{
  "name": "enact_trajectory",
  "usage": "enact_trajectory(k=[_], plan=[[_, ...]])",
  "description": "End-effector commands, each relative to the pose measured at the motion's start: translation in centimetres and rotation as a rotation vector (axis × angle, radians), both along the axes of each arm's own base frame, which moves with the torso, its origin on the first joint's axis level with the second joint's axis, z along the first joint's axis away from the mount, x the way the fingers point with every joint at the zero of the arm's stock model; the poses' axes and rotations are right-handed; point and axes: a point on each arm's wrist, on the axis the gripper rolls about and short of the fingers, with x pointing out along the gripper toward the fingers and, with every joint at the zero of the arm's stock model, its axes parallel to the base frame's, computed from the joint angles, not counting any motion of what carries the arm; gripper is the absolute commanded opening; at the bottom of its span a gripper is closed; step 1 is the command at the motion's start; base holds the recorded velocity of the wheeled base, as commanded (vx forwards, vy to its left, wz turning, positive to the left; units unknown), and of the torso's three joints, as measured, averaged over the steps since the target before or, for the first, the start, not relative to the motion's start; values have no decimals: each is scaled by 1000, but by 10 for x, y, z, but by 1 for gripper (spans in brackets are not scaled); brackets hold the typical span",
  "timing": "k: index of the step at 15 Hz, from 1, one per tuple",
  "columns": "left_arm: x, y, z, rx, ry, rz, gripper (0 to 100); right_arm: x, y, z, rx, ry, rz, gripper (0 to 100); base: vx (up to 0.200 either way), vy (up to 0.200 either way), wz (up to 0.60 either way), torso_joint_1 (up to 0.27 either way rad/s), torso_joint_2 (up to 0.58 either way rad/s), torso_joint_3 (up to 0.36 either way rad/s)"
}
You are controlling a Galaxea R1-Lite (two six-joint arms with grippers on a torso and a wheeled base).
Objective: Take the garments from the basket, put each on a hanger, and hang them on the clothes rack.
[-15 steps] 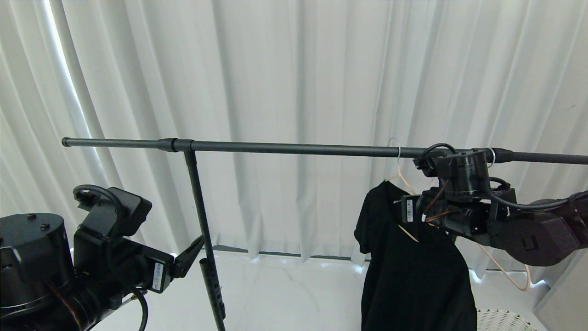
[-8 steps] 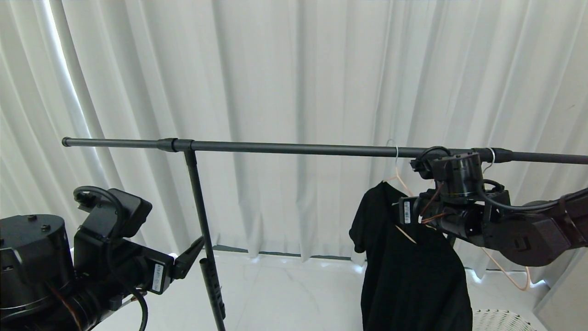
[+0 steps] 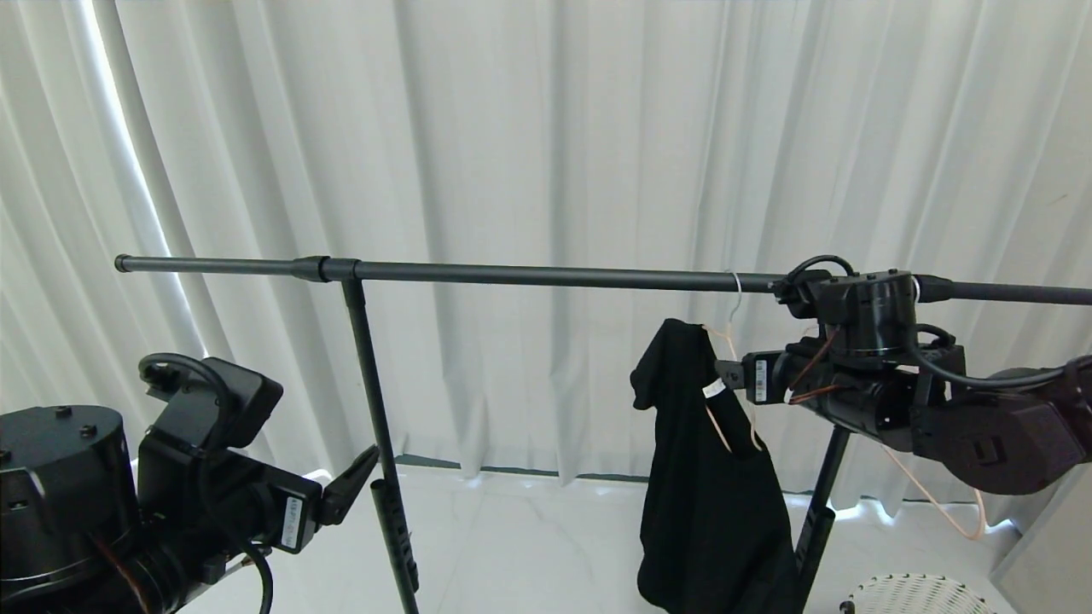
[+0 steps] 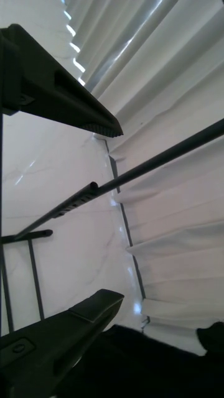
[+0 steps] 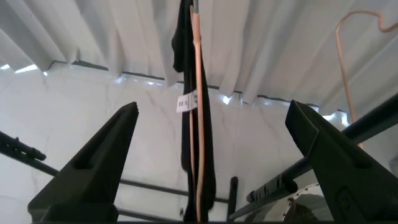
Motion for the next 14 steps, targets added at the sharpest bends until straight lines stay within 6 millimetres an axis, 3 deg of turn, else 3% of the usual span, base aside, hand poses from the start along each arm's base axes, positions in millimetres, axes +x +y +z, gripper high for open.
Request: enact_trajectory(k=[1,4,5,9,11,14], plan=[[-3,2,-6,9,20,7,100,-13,-7,20,14,-30,2,100,0,0,0,0,0,0],[1,10,-8,14,33,54,100,-45,-28,43,-92,25,28,100,0,0,0,0,0,0],[3,11,-9,17,42,64,100,-64,-39,53,-169,59,57,100,0,0,0,0,0,0],[4,15,-10,20,46,87,100,-108,-66,66,-325,138,97,100,-200,0,0,10,2,4],[4,16,-11,23,48,92,100,-121,-74,64,-373,131,86,100,-200,0,0,-17,0,5],[5,16,-13,28,58,91,100,-124,-79,57,-402,44,95,100,-200,0,0,-1,1,2]])
